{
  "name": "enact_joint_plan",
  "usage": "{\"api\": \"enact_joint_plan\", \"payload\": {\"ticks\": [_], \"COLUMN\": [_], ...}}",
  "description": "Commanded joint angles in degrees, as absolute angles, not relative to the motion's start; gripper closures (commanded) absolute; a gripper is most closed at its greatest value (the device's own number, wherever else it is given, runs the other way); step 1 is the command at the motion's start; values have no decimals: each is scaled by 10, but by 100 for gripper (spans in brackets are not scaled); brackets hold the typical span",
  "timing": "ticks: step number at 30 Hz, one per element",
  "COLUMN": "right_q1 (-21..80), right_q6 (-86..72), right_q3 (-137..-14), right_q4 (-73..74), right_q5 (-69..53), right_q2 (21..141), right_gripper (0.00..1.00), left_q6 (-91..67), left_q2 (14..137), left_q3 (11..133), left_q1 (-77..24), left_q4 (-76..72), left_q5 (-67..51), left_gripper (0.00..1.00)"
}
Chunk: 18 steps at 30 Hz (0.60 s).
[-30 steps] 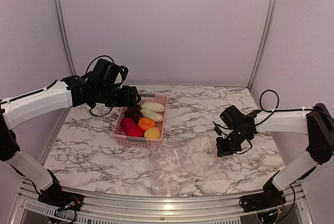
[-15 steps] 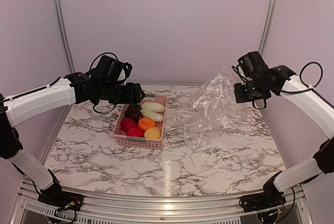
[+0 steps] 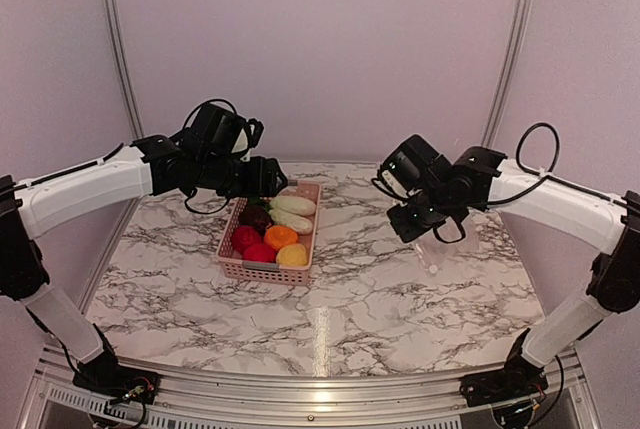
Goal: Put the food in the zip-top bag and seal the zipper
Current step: Set the zipper food storage bag at the center of the board.
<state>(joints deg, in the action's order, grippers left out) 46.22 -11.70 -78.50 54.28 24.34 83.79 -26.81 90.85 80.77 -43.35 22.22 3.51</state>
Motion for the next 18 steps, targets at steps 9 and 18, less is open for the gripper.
{"api": "enact_joint_plan", "payload": {"ticks": [9,18], "right_q1": [469,488], "right_q6": [-151,-135], "right_q3": [-770,-639], "right_q4": [458,432], "right_q5": [63,56], "right_q2": [863,884], "right_gripper": [67,76], "left_q6": [-292,-311], "left_q2": [912,902], "left_q3": [769,745], "left_q1": [-438,-437], "left_q4": [197,187], "left_q5": [5,5], "left_gripper": [27,29]}}
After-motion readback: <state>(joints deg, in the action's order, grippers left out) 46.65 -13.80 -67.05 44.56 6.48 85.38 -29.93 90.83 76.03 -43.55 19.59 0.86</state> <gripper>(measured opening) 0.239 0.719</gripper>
